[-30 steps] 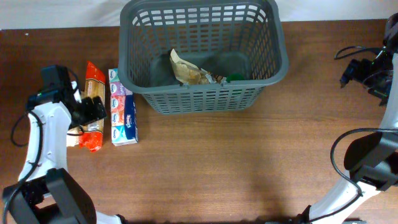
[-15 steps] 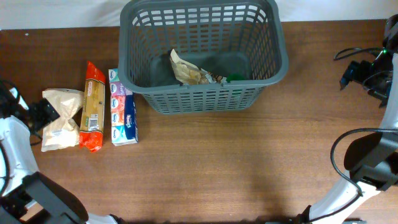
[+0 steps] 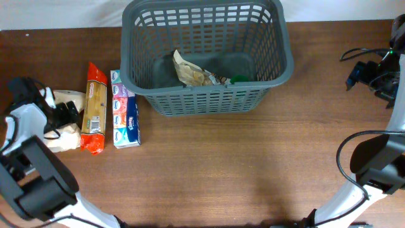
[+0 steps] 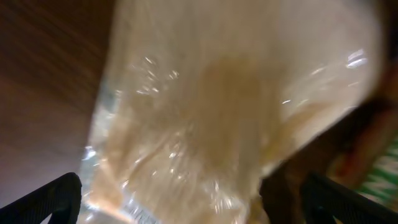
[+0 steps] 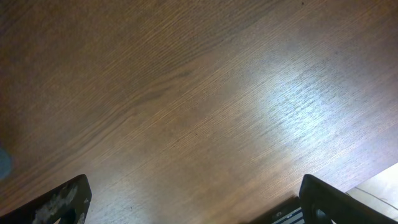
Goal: Pack container
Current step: 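Grasp the beige paper bag with the left gripper and lift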
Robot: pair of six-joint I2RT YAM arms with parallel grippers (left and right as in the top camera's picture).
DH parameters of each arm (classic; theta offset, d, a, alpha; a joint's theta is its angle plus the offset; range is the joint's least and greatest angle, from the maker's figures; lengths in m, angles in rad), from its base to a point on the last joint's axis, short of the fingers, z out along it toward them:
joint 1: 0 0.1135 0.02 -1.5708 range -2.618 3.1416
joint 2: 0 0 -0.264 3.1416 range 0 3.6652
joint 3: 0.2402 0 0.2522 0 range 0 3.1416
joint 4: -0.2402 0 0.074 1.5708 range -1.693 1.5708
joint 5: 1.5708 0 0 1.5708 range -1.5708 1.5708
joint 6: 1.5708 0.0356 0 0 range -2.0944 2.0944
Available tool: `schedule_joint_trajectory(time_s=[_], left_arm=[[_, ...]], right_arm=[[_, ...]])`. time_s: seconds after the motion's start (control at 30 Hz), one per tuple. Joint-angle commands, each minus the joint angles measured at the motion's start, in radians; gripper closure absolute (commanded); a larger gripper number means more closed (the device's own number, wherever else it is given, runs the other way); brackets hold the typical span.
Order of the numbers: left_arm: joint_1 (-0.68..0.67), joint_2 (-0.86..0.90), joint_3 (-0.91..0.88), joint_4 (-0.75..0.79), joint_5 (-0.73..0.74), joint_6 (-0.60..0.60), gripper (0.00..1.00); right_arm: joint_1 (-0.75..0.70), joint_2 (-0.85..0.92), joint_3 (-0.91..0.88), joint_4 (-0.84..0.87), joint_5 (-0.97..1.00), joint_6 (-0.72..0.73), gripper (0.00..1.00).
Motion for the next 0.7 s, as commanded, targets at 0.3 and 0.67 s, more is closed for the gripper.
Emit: schedule_joint_trajectory(time_s=[0.3, 0.67], left_arm=[[0.008, 0.12, 0.021, 0.004, -0.011, 0.097, 0.01], [0.012, 0.161, 0.027, -0.001, -0.012, 0.063, 0.89]], right_arm=[[-0.008, 0.002, -0.005, 0.003, -0.002, -0.002, 0.01], [-0.008, 0.002, -0.005, 0.003, -0.002, -0.002, 0.01]])
